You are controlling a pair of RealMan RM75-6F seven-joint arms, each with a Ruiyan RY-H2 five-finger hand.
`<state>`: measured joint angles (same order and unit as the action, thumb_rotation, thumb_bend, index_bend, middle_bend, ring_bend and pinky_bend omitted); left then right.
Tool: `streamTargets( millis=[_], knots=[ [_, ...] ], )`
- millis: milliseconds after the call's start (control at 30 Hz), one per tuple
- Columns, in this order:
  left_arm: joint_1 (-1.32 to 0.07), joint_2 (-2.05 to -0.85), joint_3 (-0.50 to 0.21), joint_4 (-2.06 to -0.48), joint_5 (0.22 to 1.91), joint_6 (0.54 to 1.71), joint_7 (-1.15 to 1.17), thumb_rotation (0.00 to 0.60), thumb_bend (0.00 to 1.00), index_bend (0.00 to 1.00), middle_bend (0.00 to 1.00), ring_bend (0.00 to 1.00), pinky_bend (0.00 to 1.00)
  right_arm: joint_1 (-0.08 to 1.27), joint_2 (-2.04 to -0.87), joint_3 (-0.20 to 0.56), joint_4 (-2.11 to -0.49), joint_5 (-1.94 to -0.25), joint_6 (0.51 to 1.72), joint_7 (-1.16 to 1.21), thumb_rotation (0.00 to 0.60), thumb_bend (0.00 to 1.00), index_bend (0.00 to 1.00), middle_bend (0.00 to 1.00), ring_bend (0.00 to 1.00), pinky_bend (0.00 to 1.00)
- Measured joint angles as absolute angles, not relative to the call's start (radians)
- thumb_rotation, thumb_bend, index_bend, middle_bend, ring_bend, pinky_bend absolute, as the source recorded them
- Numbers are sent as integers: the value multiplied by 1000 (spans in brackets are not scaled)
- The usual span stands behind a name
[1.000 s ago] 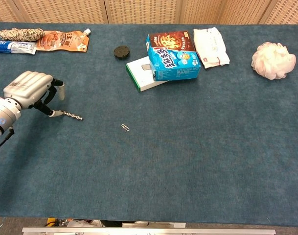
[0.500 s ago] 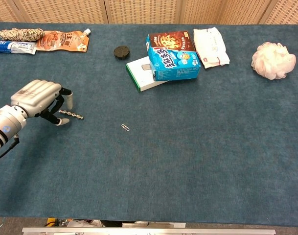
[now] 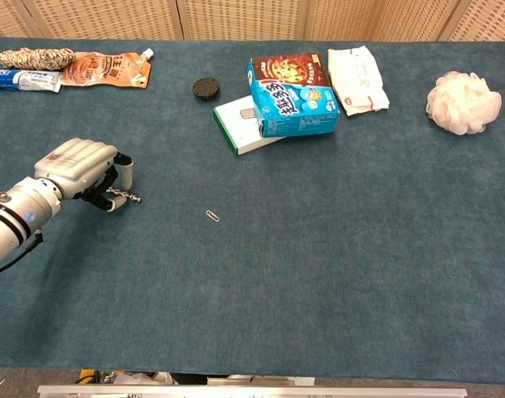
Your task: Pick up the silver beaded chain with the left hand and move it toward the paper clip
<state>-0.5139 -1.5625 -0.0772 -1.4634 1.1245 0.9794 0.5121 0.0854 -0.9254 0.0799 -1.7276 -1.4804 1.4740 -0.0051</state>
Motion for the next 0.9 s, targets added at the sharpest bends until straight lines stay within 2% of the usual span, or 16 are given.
streamTargets(
  millis=[900],
  knots=[
    [-548, -1591, -57, -1441, 1089, 981, 532, 600, 307, 514, 829, 830, 904, 79, -922, 81, -1724, -1481, 1478, 1, 600, 268, 474, 522, 416, 453]
  ],
)
